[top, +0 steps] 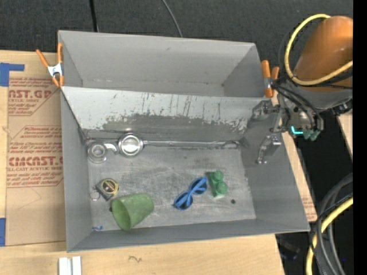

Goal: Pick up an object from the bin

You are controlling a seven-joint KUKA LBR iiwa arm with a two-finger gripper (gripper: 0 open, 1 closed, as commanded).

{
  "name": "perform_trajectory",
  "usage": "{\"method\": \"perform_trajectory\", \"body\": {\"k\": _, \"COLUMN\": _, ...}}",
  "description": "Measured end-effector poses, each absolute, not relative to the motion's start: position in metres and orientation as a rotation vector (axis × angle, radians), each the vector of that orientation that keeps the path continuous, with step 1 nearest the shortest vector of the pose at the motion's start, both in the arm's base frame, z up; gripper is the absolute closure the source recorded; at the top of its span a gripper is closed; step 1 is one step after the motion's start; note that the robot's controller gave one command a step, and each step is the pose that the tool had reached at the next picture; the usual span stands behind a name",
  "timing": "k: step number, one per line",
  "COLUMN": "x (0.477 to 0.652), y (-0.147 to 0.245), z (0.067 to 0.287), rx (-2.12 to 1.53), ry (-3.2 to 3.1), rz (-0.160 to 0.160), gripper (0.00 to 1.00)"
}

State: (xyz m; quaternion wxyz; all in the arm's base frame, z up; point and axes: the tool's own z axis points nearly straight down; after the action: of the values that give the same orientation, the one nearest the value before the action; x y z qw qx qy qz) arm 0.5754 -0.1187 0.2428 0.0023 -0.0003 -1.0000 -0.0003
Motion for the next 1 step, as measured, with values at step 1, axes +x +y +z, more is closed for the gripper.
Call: {"method": "perform_trajectory", "body": {"k": 1, "x": 0.5497, "y": -0.0705, "z": 0.1135, "rx": 0.306, "ry": -3.121, "rz": -0.005, "gripper": 0.0}}
